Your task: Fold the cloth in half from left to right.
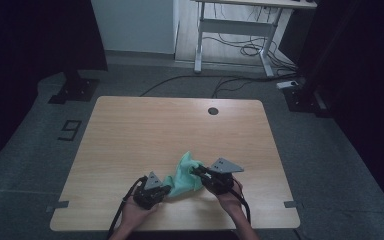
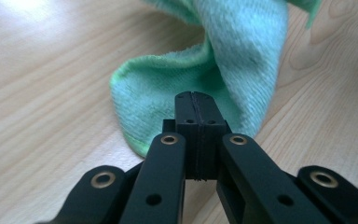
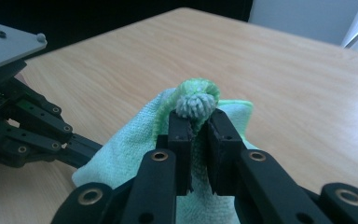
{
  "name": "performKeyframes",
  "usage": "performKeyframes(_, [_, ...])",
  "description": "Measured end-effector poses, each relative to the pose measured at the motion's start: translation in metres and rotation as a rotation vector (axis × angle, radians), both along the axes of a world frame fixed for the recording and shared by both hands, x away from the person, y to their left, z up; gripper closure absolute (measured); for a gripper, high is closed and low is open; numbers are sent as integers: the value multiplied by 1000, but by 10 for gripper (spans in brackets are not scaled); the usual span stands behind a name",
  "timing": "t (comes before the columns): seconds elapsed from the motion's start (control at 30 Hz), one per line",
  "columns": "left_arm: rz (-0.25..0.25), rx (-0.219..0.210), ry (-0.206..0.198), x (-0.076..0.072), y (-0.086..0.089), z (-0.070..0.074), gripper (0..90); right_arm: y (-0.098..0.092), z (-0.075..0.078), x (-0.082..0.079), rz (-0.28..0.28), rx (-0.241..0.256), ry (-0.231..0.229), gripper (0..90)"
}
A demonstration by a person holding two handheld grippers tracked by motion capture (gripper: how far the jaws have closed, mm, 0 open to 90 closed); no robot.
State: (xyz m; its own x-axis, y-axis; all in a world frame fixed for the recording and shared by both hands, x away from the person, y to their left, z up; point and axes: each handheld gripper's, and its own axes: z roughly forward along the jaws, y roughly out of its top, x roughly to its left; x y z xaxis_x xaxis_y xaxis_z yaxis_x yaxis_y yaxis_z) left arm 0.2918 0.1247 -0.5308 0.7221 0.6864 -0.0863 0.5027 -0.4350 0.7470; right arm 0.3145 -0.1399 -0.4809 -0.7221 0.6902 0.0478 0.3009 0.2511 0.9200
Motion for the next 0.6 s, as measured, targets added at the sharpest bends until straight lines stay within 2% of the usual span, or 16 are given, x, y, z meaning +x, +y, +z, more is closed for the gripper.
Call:
performKeyframes(0.23, [16,-13,21,3,8,0,892,-14,13,-4,-18,28,-20,807])
performKeyframes(0.33, [17,-30,6,3,6,1,727,-16,11,-2,-13,36,-4,806])
performKeyframes(0.43, [37,-18,3,8,0,2,586,-15,7,0,-4,23,9,805])
performKeyframes(0.6, [52,14,16,24,-13,1,497,-11,2,0,7,12,21,804])
